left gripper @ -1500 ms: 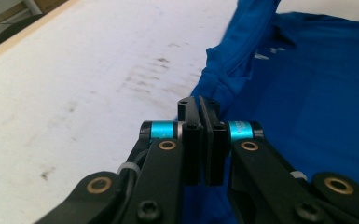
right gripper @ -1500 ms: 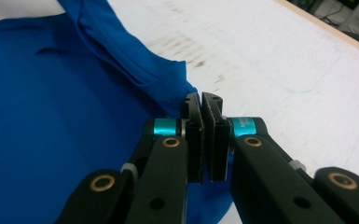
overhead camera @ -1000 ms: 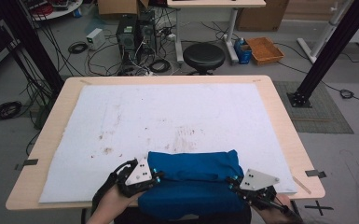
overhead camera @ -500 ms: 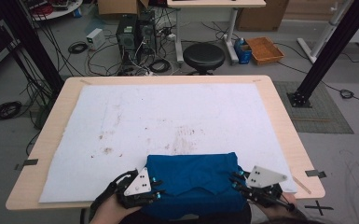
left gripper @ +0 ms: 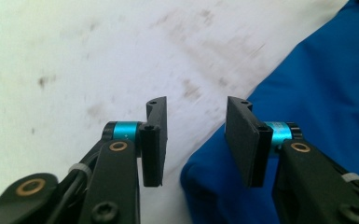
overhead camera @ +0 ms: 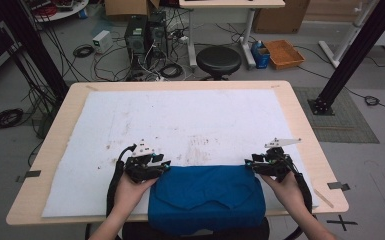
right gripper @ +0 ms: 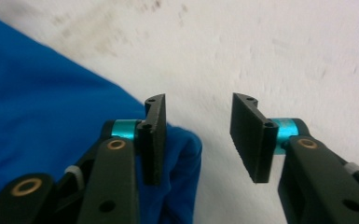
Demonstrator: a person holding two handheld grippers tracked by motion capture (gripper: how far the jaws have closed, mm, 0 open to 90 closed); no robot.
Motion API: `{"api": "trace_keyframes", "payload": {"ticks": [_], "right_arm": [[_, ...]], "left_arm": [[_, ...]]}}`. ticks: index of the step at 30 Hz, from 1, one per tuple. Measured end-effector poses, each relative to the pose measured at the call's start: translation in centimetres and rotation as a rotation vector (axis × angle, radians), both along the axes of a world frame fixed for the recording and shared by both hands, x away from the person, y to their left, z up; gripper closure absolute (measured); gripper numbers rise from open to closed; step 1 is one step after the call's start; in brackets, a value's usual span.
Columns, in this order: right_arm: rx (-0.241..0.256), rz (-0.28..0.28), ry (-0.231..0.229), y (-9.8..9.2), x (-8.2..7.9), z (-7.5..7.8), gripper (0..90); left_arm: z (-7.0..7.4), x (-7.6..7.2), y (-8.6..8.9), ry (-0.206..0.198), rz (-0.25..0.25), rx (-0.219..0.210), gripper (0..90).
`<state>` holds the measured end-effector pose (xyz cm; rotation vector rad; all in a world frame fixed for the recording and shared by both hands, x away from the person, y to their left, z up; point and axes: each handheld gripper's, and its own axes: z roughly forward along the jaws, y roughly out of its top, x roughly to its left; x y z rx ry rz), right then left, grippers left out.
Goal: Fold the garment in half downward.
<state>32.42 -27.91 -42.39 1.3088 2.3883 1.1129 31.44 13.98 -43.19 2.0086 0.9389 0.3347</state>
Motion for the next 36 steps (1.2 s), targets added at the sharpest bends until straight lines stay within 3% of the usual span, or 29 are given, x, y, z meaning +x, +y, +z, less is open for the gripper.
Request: {"api": "trace_keyframes", "payload": {"ticks": [2,5,10,12,14,15,17,19,20,22,24,29,32,34,36], "right_arm": [[-0.037,0.003,0.002,-0.3,0.0,-0.6,63.1],[-0.038,-0.006,0.006,-1.0,0.0,-1.1,62.5],[0.003,-0.024,-0.036,-1.5,-0.3,-0.3,55.9],[0.026,-0.019,-0.026,-1.5,-0.2,-0.2,55.1],[0.028,-0.006,0.016,-1.3,0.1,-0.7,54.3],[0.028,-0.006,0.016,-1.3,0.1,-0.7,54.3],[0.035,0.015,0.076,-0.9,0.3,-1.7,61.1],[0.049,0.045,0.076,-0.9,0.3,-1.8,72.7],[0.056,0.065,0.081,-0.9,0.2,-1.8,76.3],[0.042,0.078,0.069,-0.7,0.0,-1.7,81.1],[0.036,0.086,0.061,-0.7,0.0,-1.6,83.0],[0.041,0.083,0.026,-1.0,0.6,-1.0,83.8],[0.041,0.083,-0.011,-0.9,1.8,-0.1,83.8],[0.031,0.076,-0.037,-0.8,2.7,0.5,83.8],[0.03,0.069,-0.049,-0.7,3.8,1.1,83.8]], "left_arm": [[-0.7,0.0,0.1,0.028,0.016,0.028,61.5],[-1.2,-0.1,0.4,0.058,0.021,0.034,63.1],[-0.6,-0.2,0.6,0.037,0.029,0.001,62.1],[-0.7,0.0,0.7,0.061,0.025,-0.011,59.8],[-1.0,0.1,0.5,0.091,0.021,0.005,59.2],[-1.0,0.1,0.5,0.091,0.021,0.005,59.1],[-1.4,0.2,0.3,0.119,0.019,0.017,59.7],[-1.4,0.1,0.3,0.128,-0.008,-0.002,69.1],[-1.5,0.0,0.3,0.125,-0.009,0.001,76.7],[-1.5,-0.1,0.2,0.114,-0.008,-0.003,81.1],[-1.5,0.0,0.4,0.121,-0.011,-0.007,82.9],[-1.1,0.5,0.3,0.093,-0.011,0.016,84.0],[-0.1,2.0,0.2,0.028,-0.013,0.063,84.0],[0.2,2.5,0.2,0.014,-0.008,0.069,84.0],[0.7,4.2,0.2,-0.015,-0.001,0.075,84.0]]}}
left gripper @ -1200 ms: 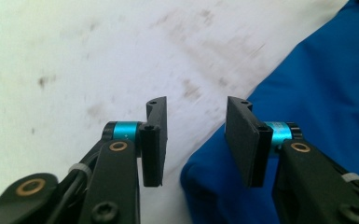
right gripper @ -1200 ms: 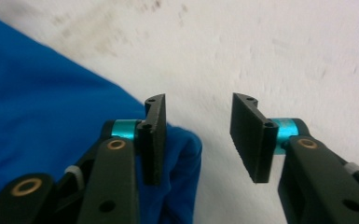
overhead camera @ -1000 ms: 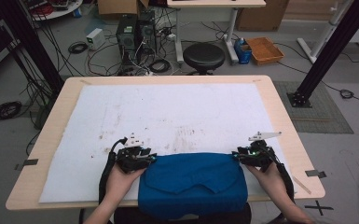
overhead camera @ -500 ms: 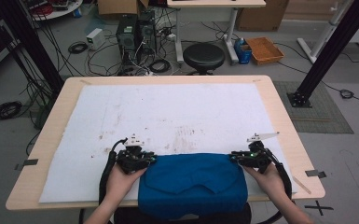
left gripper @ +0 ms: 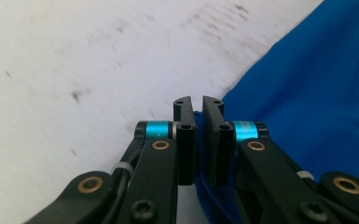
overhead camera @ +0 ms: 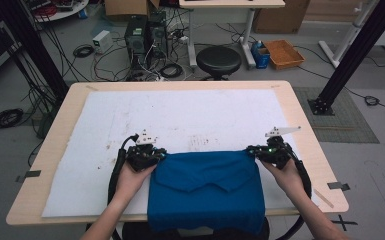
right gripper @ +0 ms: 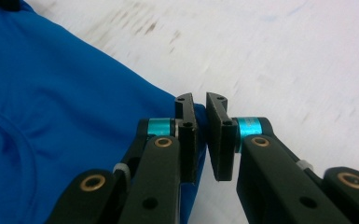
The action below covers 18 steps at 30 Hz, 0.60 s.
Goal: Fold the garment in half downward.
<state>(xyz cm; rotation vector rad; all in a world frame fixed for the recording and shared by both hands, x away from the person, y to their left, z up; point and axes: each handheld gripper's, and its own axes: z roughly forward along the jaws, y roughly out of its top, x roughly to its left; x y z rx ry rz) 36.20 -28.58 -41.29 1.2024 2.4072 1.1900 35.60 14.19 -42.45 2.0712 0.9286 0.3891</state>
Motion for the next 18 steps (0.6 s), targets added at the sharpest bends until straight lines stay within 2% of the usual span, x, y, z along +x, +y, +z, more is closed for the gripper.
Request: {"api": "trace_keyframes", "payload": {"ticks": [2,3,4,5,6,7,8,10,11,13,14,16,17,18], "right_arm": [[-0.014,-0.009,-0.022,0.2,1.1,0.6,83.8],[-0.023,-0.013,-0.031,0.3,1.7,0.7,83.8],[-0.038,-0.011,-0.046,0.4,2.4,0.8,83.8],[-0.05,-0.014,-0.049,0.6,3.0,0.9,83.8],[-0.05,-0.014,-0.049,0.6,3.0,0.9,83.8],[-0.053,-0.02,-0.042,0.7,4.1,0.8,83.8],[-0.061,-0.022,-0.045,0.7,4.6,0.6,83.7],[-0.063,-0.029,-0.044,0.7,5.4,0.5,83.7],[-0.068,-0.029,-0.044,0.7,5.8,0.4,83.7],[-0.081,-0.03,-0.056,0.8,6.5,0.4,83.7],[-0.07,-0.033,-0.065,0.7,6.7,0.3,83.7],[-0.079,-0.038,-0.05,0.7,7.4,0.2,83.7],[-0.09,-0.04,-0.053,0.8,7.6,0.1,83.7],[-0.094,-0.042,-0.055,0.8,7.8,0.0,83.8]], "left_arm": [[0.1,0.6,0.0,-0.002,0.007,0.005,84.0],[0.3,1.8,-0.1,-0.011,0.01,0.008,83.9],[0.3,2.3,-0.1,-0.013,0.014,0.008,83.9],[0.3,2.3,-0.1,-0.013,0.014,0.008,83.9],[0.3,3.0,-0.1,-0.007,0.014,0.007,83.9],[0.3,3.6,-0.1,-0.001,0.021,0.011,83.9],[0.2,4.6,0.0,-0.002,0.029,0.008,83.9],[0.1,5.7,0.0,0.012,0.034,0.009,83.9],[0.1,5.7,0.0,0.012,0.034,0.009,83.9],[-0.2,6.9,0.1,0.004,0.04,0.0,83.9],[-0.2,7.3,0.1,0.01,0.04,0.005,83.9],[-0.2,7.7,0.0,0.011,0.034,0.019,83.9],[-0.1,8.3,-0.2,0.007,0.032,0.033,83.9],[-0.2,8.4,-0.2,-0.014,0.031,0.033,83.9]]}}
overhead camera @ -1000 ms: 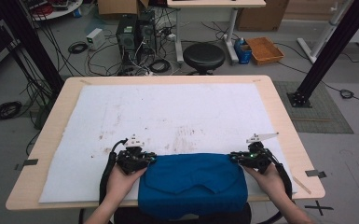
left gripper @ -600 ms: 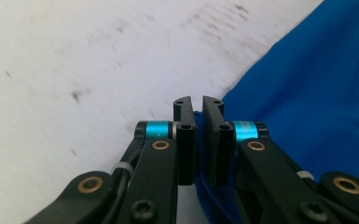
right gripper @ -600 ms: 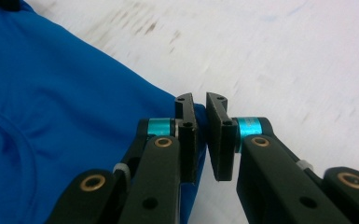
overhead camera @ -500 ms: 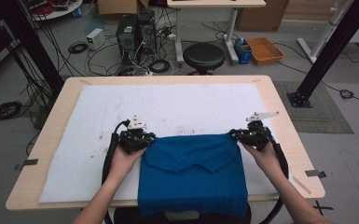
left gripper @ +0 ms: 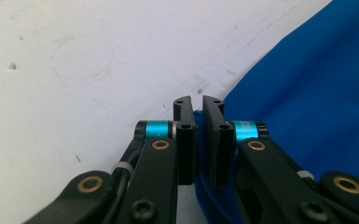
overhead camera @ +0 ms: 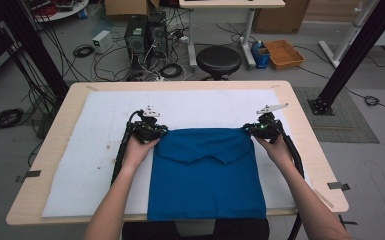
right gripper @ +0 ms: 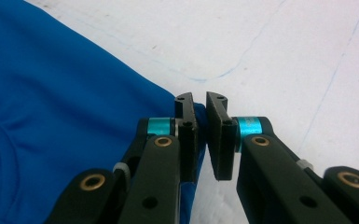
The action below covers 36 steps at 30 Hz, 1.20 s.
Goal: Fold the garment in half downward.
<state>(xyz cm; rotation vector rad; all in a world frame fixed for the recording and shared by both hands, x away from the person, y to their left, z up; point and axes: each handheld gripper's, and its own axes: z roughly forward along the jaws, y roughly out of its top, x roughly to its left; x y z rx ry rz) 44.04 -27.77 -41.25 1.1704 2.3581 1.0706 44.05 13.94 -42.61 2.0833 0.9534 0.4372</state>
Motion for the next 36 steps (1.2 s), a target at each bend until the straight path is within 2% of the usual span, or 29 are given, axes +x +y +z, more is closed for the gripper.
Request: {"api": "trace_keyframes", "payload": {"ticks": [2,4,6,7,9,11,12,13,14,15,16,17,18,19,22,23,24,26,27,29,33,36], "right_arm": [[-0.015,-0.002,-0.01,0.1,0.4,0.0,83.7],[-0.016,0.003,-0.011,0.3,0.7,0.1,83.7],[-0.023,0.005,-0.013,0.4,0.8,0.1,82.9],[-0.025,0.007,-0.013,0.5,0.8,0.1,80.1],[-0.03,-0.006,-0.009,0.5,0.7,0.1,76.3],[-0.023,-0.021,-0.015,0.2,0.5,0.3,67.8],[-0.023,-0.021,-0.015,0.2,0.5,0.3,67.8],[0.004,-0.042,-0.034,-0.3,0.0,0.6,64.0],[0.022,-0.057,-0.043,-0.6,-0.3,0.8,60.7],[0.036,-0.072,-0.044,-0.9,-0.6,0.9,59.7],[0.048,-0.086,-0.04,-1.1,-1.0,0.9,59.7],[0.048,-0.086,-0.04,-1.1,-1.0,0.9,59.7],[0.063,-0.096,-0.026,-1.5,-1.8,0.8,59.7],[0.059,-0.102,-0.004,-1.5,-2.2,0.8,59.9],[0.078,-0.121,-0.035,-1.6,-3.6,0.7,61.9],[0.092,-0.127,-0.021,-1.7,-4.8,0.6,62.3],[0.104,-0.133,-0.015,-1.6,-5.4,0.5,63.1],[0.09,-0.128,-0.004,-1.5,-6.3,0.1,63.9],[0.092,-0.127,0.004,-1.4,-6.7,-0.1,63.8],[0.093,-0.126,0.019,-1.2,-7.1,-0.5,63.8],[0.068,-0.129,0.044,-0.6,-6.5,-1.2,63.4],[0.046,-0.126,0.068,-0.1,-5.8,-1.8,64.4]], "left_arm": [[0.0,0.1,0.0,-0.002,0.006,0.001,83.9],[-0.2,0.6,-0.1,0.017,0.01,0.016,83.7],[-0.2,0.6,0.0,0.021,0.021,0.013,82.9],[-0.2,0.5,0.0,0.021,0.037,0.012,80.2],[0.0,0.3,0.2,0.021,0.082,0.02,66.3],[0.2,0.1,0.5,0.017,0.09,0.011,61.2],[0.4,-0.3,0.7,0.01,0.097,-0.002,61.2],[0.8,-1.1,1.2,0.006,0.124,-0.027,57.0],[0.8,-1.1,1.2,0.006,0.124,-0.027,56.9],[1.0,-2.3,1.8,0.003,0.127,-0.063,56.9],[1.0,-3.0,2.0,0.01,0.132,-0.071,57.0],[1.0,-3.0,2.0,0.01,0.132,-0.071,57.1],[0.9,-4.2,2.2,0.037,0.126,-0.069,57.2],[0.7,-4.8,2.2,0.052,0.131,-0.068,57.4],[0.4,-5.9,2.2,0.073,0.139,-0.061,58.3],[0.1,-7.0,1.9,0.073,0.151,-0.056,60.8],[0.1,-7.0,1.9,0.073,0.151,-0.056,62.1],[-0.2,-7.4,1.6,0.085,0.15,-0.057,63.5],[-0.5,-7.5,1.3,0.102,0.155,-0.052,63.6],[-0.6,-7.5,1.1,0.106,0.156,-0.049,63.6],[-1.1,-7.1,0.7,0.134,0.165,-0.05,64.9],[-1.2,-7.0,0.7,0.135,0.164,-0.041,68.9]]}}
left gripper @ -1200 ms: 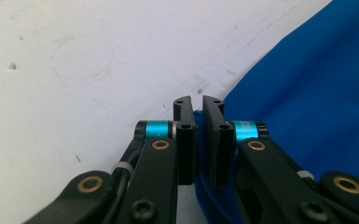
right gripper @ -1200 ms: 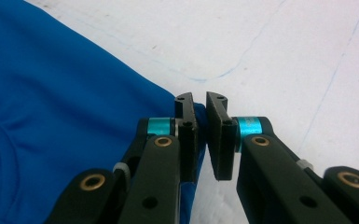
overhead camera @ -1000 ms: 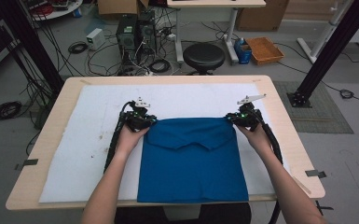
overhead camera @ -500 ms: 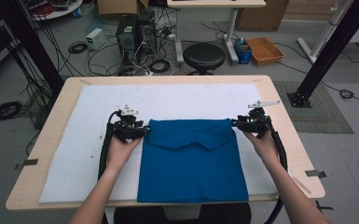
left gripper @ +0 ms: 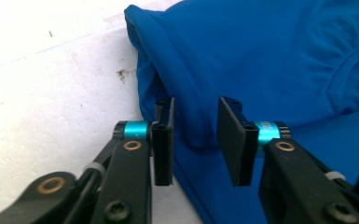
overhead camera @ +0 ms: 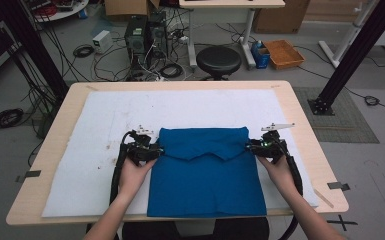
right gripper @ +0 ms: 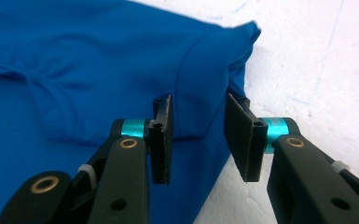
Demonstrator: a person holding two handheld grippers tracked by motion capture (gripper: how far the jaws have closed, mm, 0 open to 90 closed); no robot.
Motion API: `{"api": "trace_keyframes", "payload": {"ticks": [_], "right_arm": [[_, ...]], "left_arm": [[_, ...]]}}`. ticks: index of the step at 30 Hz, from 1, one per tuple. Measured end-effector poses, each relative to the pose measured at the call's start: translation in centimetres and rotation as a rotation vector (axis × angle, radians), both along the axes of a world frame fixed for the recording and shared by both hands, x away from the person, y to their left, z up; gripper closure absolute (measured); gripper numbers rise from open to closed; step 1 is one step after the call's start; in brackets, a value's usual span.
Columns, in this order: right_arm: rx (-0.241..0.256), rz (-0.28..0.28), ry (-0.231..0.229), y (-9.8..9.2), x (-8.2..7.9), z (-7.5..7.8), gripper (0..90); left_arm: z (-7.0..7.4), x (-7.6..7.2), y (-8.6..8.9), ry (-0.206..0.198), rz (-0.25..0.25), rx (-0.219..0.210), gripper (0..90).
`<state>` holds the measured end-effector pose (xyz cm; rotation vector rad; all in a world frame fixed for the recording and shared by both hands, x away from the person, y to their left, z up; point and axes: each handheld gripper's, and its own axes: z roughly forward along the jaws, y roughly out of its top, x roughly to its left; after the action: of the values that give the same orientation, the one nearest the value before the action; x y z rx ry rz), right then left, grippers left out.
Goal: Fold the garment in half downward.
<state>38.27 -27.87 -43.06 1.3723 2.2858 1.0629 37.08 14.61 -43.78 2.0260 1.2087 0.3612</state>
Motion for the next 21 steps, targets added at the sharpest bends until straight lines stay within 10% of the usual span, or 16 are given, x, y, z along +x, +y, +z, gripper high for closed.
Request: {"api": "trace_keyframes", "payload": {"ticks": [9,21], "right_arm": [[-0.03,0.056,0.009,0.94,0.37,-0.5,86.9],[-0.002,0.06,-0.012,0.24,-0.05,0.16,88.1]], "left_arm": [[-0.13,0.06,-0.3,-0.011,-0.02,-0.004,85.5],[0.28,-0.27,-0.1,-0.013,-0.044,-0.016,87.4]]}}
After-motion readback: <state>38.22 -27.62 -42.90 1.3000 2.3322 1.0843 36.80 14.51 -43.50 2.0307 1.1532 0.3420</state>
